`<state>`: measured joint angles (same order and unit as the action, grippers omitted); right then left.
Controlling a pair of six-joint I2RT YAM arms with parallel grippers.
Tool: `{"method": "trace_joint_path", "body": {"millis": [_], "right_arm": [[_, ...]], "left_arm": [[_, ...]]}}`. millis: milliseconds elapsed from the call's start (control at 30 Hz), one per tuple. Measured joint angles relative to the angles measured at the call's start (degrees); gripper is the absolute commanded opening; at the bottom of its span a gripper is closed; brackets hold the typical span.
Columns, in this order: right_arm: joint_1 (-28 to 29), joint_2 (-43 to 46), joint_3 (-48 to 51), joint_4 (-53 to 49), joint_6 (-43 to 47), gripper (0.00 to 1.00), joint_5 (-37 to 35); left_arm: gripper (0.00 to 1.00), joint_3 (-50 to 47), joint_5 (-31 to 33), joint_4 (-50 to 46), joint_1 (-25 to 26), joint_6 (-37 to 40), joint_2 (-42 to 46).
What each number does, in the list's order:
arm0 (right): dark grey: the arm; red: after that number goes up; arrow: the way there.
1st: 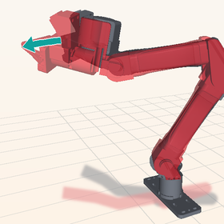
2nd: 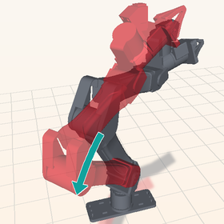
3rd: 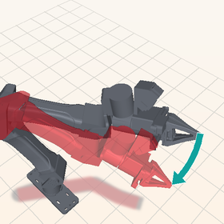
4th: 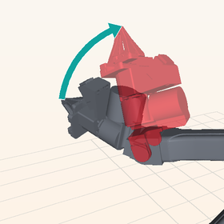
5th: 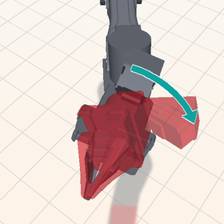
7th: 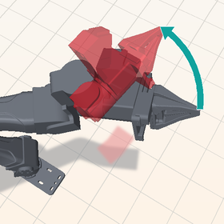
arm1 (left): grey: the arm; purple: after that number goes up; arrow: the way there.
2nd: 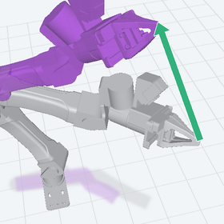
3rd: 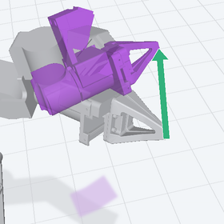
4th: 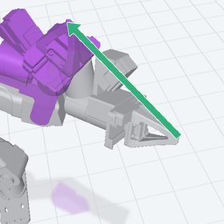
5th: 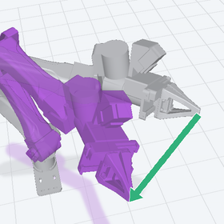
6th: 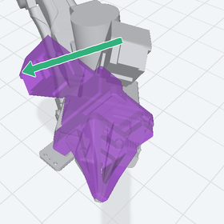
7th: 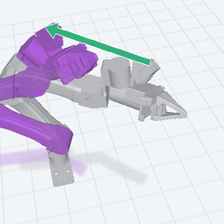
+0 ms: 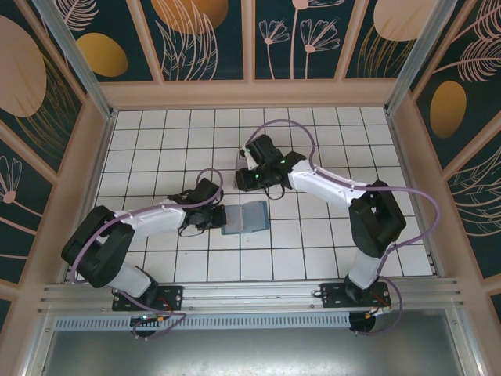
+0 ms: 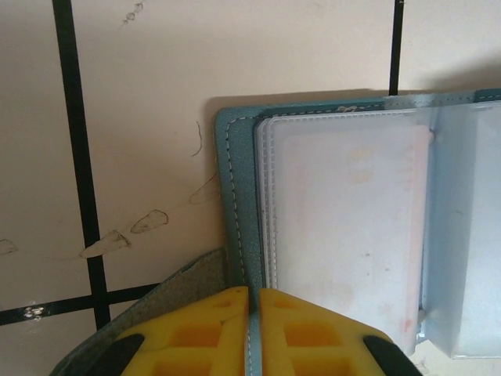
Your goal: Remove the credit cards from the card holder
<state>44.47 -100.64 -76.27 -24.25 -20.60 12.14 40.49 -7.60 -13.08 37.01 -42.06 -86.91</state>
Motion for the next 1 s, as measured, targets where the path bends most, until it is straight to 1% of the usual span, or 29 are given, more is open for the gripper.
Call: {"method": "trace_joint_path", "body": {"millis": [267,433,633,800,1000], "right_arm": [[3.26,0.24,6.91,4.98,-13.27,0.22,4.79],[4.04,-0.04,7.69,8.39,-18.93,0.22,7.52],[5.35,-4.74,6.64,10.54,-21.79,0.21,9.99],[6.10,-9.14,5.33,10.40,-22.43,0.22,10.82],[6.23,-11.21,4.15,10.38,-23.08,0.25,11.13]], "left_arm": [[0.13,0.15,2.51,-0.90,-0.28,-0.02,1.31],[0.14,-0.11,2.73,-1.05,-2.43,-0.02,4.79],[0.14,-1.79,2.40,-1.01,-4.72,-0.02,6.40],[0.14,-3.56,2.05,-0.98,-4.83,-0.02,6.40],[0.13,-4.42,2.05,-0.55,-4.83,-0.02,6.40]]}}
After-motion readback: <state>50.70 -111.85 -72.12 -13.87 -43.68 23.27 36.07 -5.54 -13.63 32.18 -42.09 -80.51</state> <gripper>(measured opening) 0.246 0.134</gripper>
